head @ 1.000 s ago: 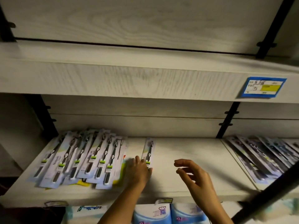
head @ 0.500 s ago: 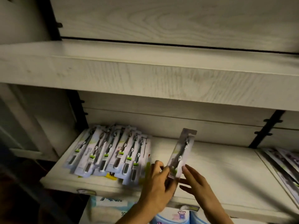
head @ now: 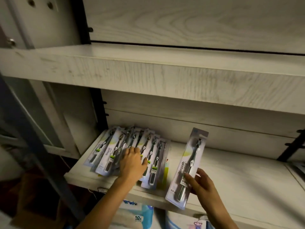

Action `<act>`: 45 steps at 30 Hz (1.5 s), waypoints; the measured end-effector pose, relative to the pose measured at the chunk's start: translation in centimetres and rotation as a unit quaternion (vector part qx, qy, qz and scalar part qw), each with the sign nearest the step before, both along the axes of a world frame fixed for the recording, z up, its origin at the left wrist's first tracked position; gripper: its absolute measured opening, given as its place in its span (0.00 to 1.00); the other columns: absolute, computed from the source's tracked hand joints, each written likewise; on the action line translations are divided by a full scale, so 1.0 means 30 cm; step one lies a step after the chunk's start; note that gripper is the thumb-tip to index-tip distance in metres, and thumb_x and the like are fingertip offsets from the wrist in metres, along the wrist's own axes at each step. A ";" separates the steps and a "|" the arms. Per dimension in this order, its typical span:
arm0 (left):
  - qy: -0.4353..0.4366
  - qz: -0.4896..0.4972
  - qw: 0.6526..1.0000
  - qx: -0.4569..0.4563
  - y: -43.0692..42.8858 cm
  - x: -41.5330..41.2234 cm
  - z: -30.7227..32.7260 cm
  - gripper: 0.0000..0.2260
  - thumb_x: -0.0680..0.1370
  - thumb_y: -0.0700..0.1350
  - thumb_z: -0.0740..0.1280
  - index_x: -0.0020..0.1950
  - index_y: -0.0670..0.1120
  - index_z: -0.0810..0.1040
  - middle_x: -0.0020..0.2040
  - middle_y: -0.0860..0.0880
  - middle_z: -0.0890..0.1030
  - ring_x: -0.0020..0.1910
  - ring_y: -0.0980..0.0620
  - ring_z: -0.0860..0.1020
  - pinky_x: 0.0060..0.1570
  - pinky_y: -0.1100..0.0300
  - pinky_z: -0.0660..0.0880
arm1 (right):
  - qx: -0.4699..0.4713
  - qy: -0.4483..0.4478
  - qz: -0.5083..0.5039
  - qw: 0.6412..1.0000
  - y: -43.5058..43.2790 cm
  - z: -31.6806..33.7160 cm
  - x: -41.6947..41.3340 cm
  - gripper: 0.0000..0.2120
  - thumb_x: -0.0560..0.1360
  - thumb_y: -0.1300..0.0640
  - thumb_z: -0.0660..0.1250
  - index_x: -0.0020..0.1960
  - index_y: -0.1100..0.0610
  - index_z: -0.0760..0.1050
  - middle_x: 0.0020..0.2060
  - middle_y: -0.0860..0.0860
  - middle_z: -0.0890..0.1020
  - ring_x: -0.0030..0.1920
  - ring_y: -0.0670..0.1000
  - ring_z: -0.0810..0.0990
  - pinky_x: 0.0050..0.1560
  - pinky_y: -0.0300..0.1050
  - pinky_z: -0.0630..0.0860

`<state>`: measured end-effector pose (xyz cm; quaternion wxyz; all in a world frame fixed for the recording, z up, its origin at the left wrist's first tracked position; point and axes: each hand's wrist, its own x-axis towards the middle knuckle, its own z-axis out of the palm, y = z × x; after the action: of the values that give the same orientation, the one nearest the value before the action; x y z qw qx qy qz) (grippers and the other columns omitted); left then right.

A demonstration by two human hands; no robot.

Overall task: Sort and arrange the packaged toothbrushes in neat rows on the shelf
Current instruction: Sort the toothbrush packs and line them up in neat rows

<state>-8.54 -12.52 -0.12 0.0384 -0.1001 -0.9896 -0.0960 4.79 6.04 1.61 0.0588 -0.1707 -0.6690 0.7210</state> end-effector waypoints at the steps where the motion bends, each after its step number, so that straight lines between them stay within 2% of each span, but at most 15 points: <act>1: -0.016 0.011 1.000 -0.021 0.004 -0.023 -0.002 0.22 0.78 0.57 0.57 0.65 0.43 0.67 0.65 0.45 0.70 0.66 0.46 0.66 0.61 0.54 0.67 | 0.003 -0.001 0.004 1.000 -0.001 0.001 0.001 0.10 0.74 0.62 0.66 0.55 0.57 0.74 0.43 0.55 0.85 0.41 0.51 0.85 0.36 0.39 0.80; 7: -0.054 0.033 0.998 -0.013 0.043 -0.072 -0.025 0.22 0.78 0.53 0.61 0.66 0.41 0.64 0.66 0.41 0.71 0.65 0.44 0.69 0.57 0.53 0.72 | 0.019 0.011 0.006 1.000 0.014 0.009 0.018 0.09 0.75 0.61 0.65 0.54 0.54 0.73 0.44 0.53 0.85 0.41 0.48 0.85 0.35 0.37 0.79; 12: -0.086 0.059 0.994 0.014 0.047 -0.106 -0.031 0.30 0.74 0.55 0.68 0.67 0.39 0.62 0.67 0.38 0.68 0.66 0.42 0.68 0.60 0.53 0.70 | 0.029 0.011 -0.004 1.000 0.032 0.004 0.034 0.10 0.75 0.61 0.66 0.55 0.56 0.73 0.41 0.52 0.86 0.42 0.50 0.85 0.37 0.39 0.80; 16: -0.033 0.077 0.996 0.023 0.041 -0.099 -0.014 0.29 0.73 0.55 0.68 0.66 0.39 0.64 0.66 0.41 0.71 0.68 0.43 0.65 0.64 0.53 0.65 | 0.029 0.009 -0.004 1.000 0.039 0.009 0.042 0.12 0.75 0.60 0.66 0.58 0.56 0.72 0.46 0.53 0.85 0.44 0.50 0.85 0.40 0.41 0.81; 18: -0.011 0.080 0.995 0.062 0.031 -0.066 0.012 0.29 0.72 0.54 0.69 0.65 0.39 0.65 0.65 0.41 0.72 0.67 0.43 0.66 0.63 0.53 0.66 | 0.024 0.012 -0.004 1.000 0.044 0.017 0.047 0.12 0.75 0.60 0.66 0.58 0.56 0.72 0.45 0.52 0.85 0.44 0.50 0.85 0.38 0.39 0.80; 20: -0.001 0.077 0.986 0.149 0.018 -0.019 0.038 0.27 0.70 0.51 0.72 0.62 0.38 0.67 0.62 0.40 0.74 0.62 0.42 0.71 0.56 0.53 0.70 | 0.023 0.016 -0.003 1.000 0.051 0.032 0.060 0.11 0.75 0.60 0.65 0.56 0.54 0.72 0.45 0.51 0.84 0.43 0.48 0.85 0.37 0.37 0.80; 22: -0.029 0.084 0.963 0.256 0.008 0.041 0.063 0.28 0.69 0.46 0.74 0.62 0.38 0.67 0.59 0.39 0.76 0.57 0.41 0.75 0.48 0.54 0.72 | 0.031 0.019 -0.002 0.999 0.064 0.043 0.079 0.11 0.75 0.59 0.65 0.56 0.52 0.72 0.47 0.50 0.84 0.44 0.46 0.84 0.37 0.36 0.79; 23: -0.061 0.086 0.941 0.322 0.004 0.072 0.070 0.28 0.70 0.44 0.74 0.65 0.39 0.67 0.59 0.39 0.76 0.58 0.40 0.75 0.48 0.55 0.72 | 0.036 0.021 -0.002 0.999 0.072 0.046 0.091 0.11 0.75 0.59 0.66 0.56 0.51 0.73 0.48 0.50 0.84 0.45 0.46 0.84 0.37 0.36 0.79; 26: -0.196 0.020 0.820 0.537 0.016 0.187 0.088 0.22 0.70 0.34 0.72 0.61 0.44 0.72 0.53 0.46 0.80 0.56 0.46 0.79 0.46 0.62 0.75 | 0.048 0.026 -0.005 0.999 0.099 0.054 0.141 0.11 0.74 0.60 0.66 0.55 0.52 0.74 0.47 0.49 0.84 0.46 0.46 0.84 0.39 0.36 0.79; 28: -0.258 -0.024 0.755 0.603 0.051 0.270 0.092 0.21 0.69 0.32 0.71 0.59 0.46 0.74 0.51 0.49 0.82 0.50 0.51 0.81 0.42 0.65 0.78 | 0.059 0.027 -0.008 0.998 0.122 0.060 0.187 0.10 0.73 0.60 0.67 0.55 0.54 0.76 0.47 0.49 0.85 0.47 0.46 0.84 0.40 0.36 0.79; 31: -0.302 -0.066 0.713 0.630 0.131 0.361 0.093 0.17 0.71 0.34 0.69 0.55 0.48 0.75 0.49 0.50 0.84 0.48 0.55 0.82 0.44 0.64 0.79 | 0.078 0.037 -0.028 0.996 0.173 0.065 0.266 0.11 0.72 0.60 0.67 0.54 0.58 0.76 0.46 0.47 0.85 0.47 0.45 0.84 0.41 0.35 0.79; 35: -0.327 -0.113 0.696 0.629 0.265 0.457 0.121 0.15 0.72 0.33 0.67 0.53 0.50 0.76 0.46 0.54 0.85 0.46 0.56 0.83 0.45 0.61 0.80 | 0.100 0.051 -0.068 0.991 0.272 0.071 0.395 0.13 0.72 0.57 0.68 0.56 0.58 0.76 0.50 0.49 0.84 0.49 0.46 0.83 0.46 0.38 0.80; 37: -0.323 -0.131 0.693 0.632 0.336 0.508 0.138 0.15 0.71 0.32 0.67 0.54 0.47 0.76 0.47 0.50 0.85 0.45 0.54 0.83 0.43 0.63 0.80 | 0.106 0.068 -0.089 0.988 0.330 0.083 0.462 0.16 0.69 0.55 0.68 0.56 0.58 0.76 0.50 0.49 0.84 0.50 0.47 0.84 0.49 0.40 0.80; 42: -0.316 -0.169 0.691 0.628 0.547 0.664 0.147 0.16 0.70 0.32 0.68 0.57 0.42 0.76 0.48 0.44 0.84 0.46 0.51 0.83 0.40 0.65 0.78 | 0.111 0.084 -0.083 0.987 0.521 0.103 0.632 0.13 0.70 0.58 0.68 0.55 0.56 0.76 0.49 0.48 0.85 0.48 0.47 0.84 0.41 0.35 0.79; 45: -0.307 -0.168 0.683 0.641 0.702 0.780 0.150 0.17 0.69 0.33 0.69 0.56 0.43 0.76 0.49 0.44 0.84 0.46 0.51 0.83 0.40 0.65 0.78 | 0.119 0.091 -0.065 0.987 0.673 0.112 0.738 0.15 0.70 0.57 0.68 0.57 0.56 0.76 0.50 0.49 0.84 0.51 0.47 0.83 0.49 0.40 0.80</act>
<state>14.87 8.55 4.39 -0.2294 -0.1808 -0.6095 -0.7371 26.94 26.24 4.97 0.1859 -0.1391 -0.7296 0.6433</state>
